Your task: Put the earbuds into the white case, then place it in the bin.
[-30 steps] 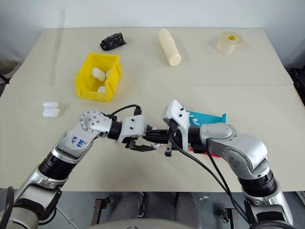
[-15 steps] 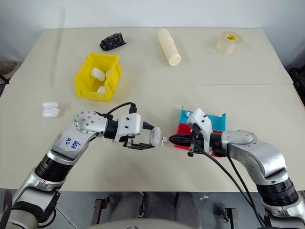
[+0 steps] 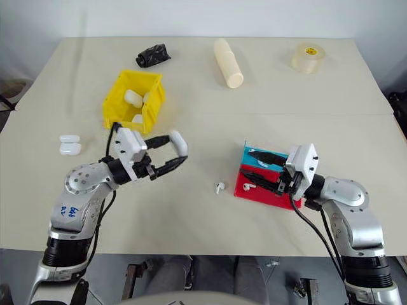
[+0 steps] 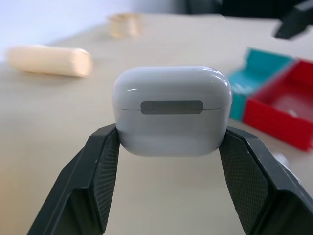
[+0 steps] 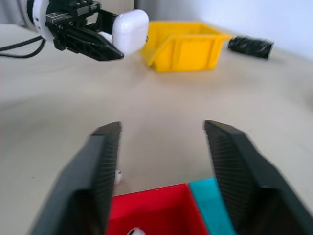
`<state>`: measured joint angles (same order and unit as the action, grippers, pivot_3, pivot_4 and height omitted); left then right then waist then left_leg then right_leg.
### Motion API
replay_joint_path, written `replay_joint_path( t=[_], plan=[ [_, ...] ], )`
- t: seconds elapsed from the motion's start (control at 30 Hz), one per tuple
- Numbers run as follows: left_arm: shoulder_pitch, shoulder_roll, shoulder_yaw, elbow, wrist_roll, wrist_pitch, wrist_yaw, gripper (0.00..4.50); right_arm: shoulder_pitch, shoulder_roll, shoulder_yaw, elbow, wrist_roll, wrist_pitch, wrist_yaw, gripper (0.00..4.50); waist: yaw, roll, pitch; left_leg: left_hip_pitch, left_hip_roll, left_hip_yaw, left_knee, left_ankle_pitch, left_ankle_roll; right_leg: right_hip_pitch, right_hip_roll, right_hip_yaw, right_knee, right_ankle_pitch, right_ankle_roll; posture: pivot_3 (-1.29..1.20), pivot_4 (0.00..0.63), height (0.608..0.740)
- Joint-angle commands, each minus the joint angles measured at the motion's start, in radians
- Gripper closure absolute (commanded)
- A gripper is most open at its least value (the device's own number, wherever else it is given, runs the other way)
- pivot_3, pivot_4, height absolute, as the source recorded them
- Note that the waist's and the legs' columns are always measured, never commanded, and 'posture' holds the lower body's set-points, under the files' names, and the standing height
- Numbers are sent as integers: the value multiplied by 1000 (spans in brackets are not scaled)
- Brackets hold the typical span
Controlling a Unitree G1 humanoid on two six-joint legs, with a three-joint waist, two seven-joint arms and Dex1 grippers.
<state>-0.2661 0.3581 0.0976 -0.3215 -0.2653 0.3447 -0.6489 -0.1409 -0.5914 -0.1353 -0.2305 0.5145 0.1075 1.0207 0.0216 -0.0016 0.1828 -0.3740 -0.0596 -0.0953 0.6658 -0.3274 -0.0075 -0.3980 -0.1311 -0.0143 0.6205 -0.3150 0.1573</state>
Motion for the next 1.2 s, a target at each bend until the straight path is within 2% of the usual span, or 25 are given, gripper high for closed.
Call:
replay_joint_path(
  t=[0.03, 0.07, 0.1, 0.27, 0.37, 0.47, 0.6, 0.7, 0.77, 0.87, 0.9, 1.07, 1.2],
  plan=[
    [45, -40, 104, -56, -51, -5, 115, 1743, 19, 10, -21, 7, 2, -54, 9, 495, -1, 0, 0, 0, 0, 0, 0, 0, 0, 0, 0, 0, 0, 0, 0, 0, 150, 740],
    [54, -60, 137, -53, -67, -1, 152, 1743, 22, 12, -19, 6, 6, -55, 10, 166, -1, 0, 0, 0, 0, 0, 0, 0, -1, 0, 0, 0, 0, 0, 0, 0, 150, 740],
    [55, -78, 166, -47, -77, 2, 191, 1743, 23, 15, -20, 3, 21, -43, 8, 41, 0, 0, 0, 1, 0, 1, 0, 0, -1, 0, 0, 0, 0, 0, 0, 0, 150, 740],
    [-38, -65, 247, 83, -46, -18, 317, 1743, 28, 23, -19, -1, 36, -27, -12, 41, 6, 0, 0, 2, 0, 1, 1, 1, -1, 1, 0, 1, 0, 0, 0, 0, 150, 740],
    [-117, -15, 223, 220, 14, -13, 351, 1743, 24, 29, -18, -1, 34, -23, -28, 41, 5, 0, 0, 3, -2, 0, 1, 1, -1, 2, 0, 1, 0, 0, 0, 0, 150, 740],
    [-237, 3, 224, 416, 53, -83, 397, 1743, 15, 33, -16, 6, 21, -31, -42, 41, 4, 0, 0, 2, -6, 0, 0, 1, -1, 2, 0, 1, 1, 0, 0, 0, 150, 740],
    [-396, 37, 193, 689, 90, -208, 369, 1743, 2, 36, -13, 13, 12, -40, -54, 41, 3, -1, 0, 2, -6, -1, 0, 1, -1, 1, 0, 0, 1, 0, 0, 0, 150, 740],
    [-472, 50, 187, 821, 90, -246, 353, 1743, 1, 39, -9, 8, 7, -44, -61, 41, 1, -1, 0, 2, -7, -1, 0, 1, -1, 1, -1, 0, 1, 0, 0, 0, 150, 740],
    [-497, 55, 180, 862, 85, -272, 329, 1014, 1, 41, -7, 5, 6, -44, -66, 0, -4, -1, 0, 2, -7, 0, -1, 1, -1, 1, -1, 0, 1, 0, 0, 0, 150, 740],
    [-496, 65, 169, 840, 64, -264, 279, 125, 12, 46, -5, -10, 3, -46, -74, 0, -6, -1, 0, 2, -6, 0, -2, 1, -1, 0, -1, 0, 1, 0, 0, 0, 150, 740],
    [-489, 69, 164, 824, 61, -256, 269, 22, 14, 46, -6, -10, 2, -47, -74, 0, -6, -1, 0, 2, -6, 0, -2, 1, -1, 0, -1, 0, 1, 0, 0, 0, 150, 740],
    [-367, 103, 169, 610, -25, -148, 158, 22, 25, 37, -18, -3, -3, -59, -71, 0, -12, -1, 0, 2, -6, 0, -1, 1, -1, 0, -1, 0, 2, 0, 0, 0, 150, 740],
    [-171, 208, 174, 369, -105, -66, -7, 22, 18, 1, -41, 36, -3, -71, -34, 0, -28, -1, 0, 2, -1, 0, -2, 1, -1, 0, -1, 0, 2, 0, 0, 0, 150, 740]
  ],
)
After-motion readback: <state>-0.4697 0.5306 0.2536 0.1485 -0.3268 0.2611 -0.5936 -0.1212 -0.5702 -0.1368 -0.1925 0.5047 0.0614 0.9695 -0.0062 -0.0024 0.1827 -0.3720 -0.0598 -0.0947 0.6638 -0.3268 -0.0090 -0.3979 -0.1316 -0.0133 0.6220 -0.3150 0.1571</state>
